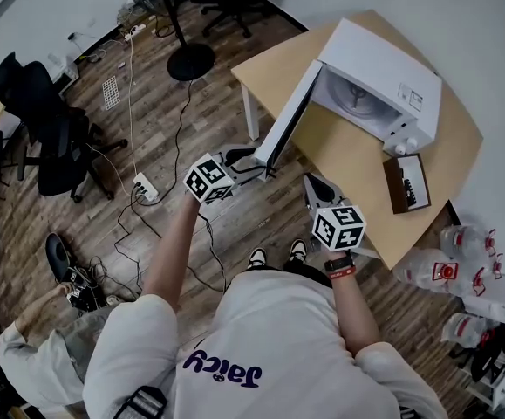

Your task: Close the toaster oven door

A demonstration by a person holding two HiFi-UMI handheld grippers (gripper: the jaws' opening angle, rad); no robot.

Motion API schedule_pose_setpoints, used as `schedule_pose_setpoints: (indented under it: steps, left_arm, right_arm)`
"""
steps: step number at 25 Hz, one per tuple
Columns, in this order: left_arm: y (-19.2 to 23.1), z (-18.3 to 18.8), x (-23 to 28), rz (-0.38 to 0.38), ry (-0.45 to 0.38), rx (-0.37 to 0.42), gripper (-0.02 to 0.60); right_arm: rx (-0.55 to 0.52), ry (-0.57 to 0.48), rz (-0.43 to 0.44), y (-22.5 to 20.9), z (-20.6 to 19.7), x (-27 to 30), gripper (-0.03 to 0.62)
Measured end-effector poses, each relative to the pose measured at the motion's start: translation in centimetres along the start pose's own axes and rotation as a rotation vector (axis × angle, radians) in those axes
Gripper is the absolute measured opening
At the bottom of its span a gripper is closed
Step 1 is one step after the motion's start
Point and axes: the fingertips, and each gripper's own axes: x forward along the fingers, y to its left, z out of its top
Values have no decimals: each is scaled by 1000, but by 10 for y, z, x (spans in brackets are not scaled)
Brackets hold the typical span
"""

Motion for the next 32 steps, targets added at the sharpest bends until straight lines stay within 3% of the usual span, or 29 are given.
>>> schedule_pose_setpoints:
  steps: [32]
  left_arm:
    - [-46,12,41,-41,7,12,187]
  right_arm:
    - [78,-61,-56,-41,5,-33,2]
